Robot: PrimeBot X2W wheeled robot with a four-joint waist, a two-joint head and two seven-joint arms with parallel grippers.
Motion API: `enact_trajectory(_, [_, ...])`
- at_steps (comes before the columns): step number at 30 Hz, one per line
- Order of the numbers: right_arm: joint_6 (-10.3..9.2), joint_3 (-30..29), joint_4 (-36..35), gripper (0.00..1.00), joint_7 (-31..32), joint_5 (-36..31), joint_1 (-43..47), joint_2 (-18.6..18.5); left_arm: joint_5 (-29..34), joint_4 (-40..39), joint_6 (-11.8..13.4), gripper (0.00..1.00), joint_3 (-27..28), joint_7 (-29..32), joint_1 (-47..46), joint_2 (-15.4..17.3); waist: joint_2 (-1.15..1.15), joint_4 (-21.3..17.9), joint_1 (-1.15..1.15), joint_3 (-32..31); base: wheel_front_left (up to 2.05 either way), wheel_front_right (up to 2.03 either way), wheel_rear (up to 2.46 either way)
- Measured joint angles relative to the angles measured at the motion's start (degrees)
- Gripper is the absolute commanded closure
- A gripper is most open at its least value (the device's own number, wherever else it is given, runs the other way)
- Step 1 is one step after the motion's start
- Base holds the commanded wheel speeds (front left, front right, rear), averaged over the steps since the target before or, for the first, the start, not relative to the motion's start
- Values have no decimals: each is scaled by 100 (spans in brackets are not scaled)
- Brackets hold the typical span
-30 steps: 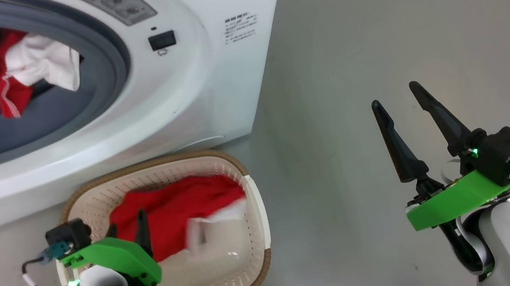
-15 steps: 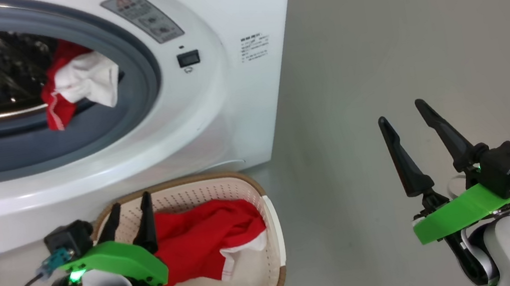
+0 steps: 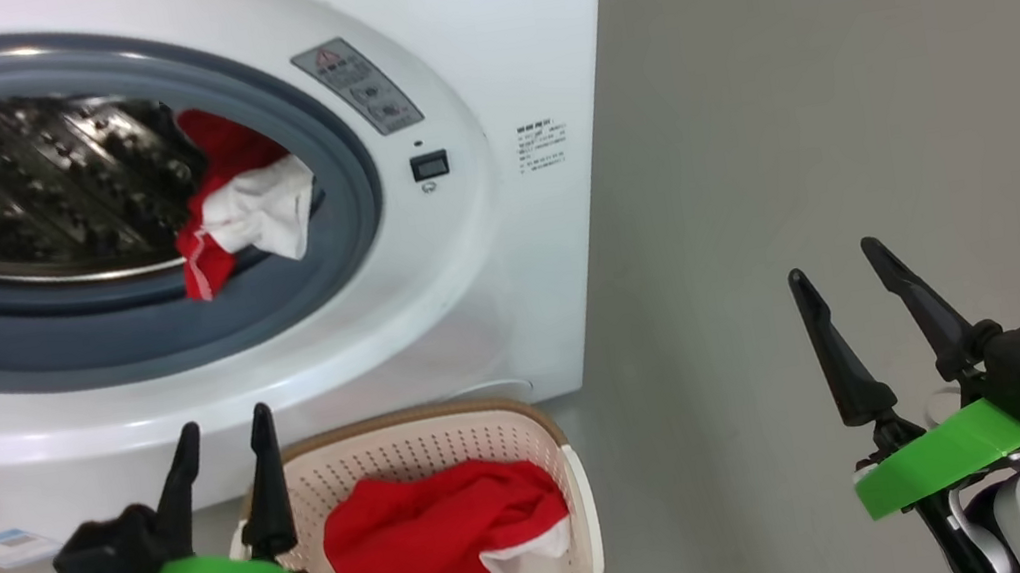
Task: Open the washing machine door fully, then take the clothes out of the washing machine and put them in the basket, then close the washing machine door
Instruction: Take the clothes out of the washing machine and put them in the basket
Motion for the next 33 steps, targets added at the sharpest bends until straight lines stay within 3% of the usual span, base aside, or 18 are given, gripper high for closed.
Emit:
enact_trajectory(11, [0,-188,-74,0,0,-143,375,43,598,-1114,-70,0,431,0,896,-38,0,51,0,-579,0,0,0])
enact_trajectory(22, [0,-352,-226,0,0,-167,925,44,803,-1314,-119,0,575,0,1485,-44,0,97,0,-1141,0,0,0])
enact_trajectory(33, [0,-380,-303,0,0,-167,941,44,889,-1273,-159,0,613,0,1579,-45,0,117,0,-1194,0,0,0])
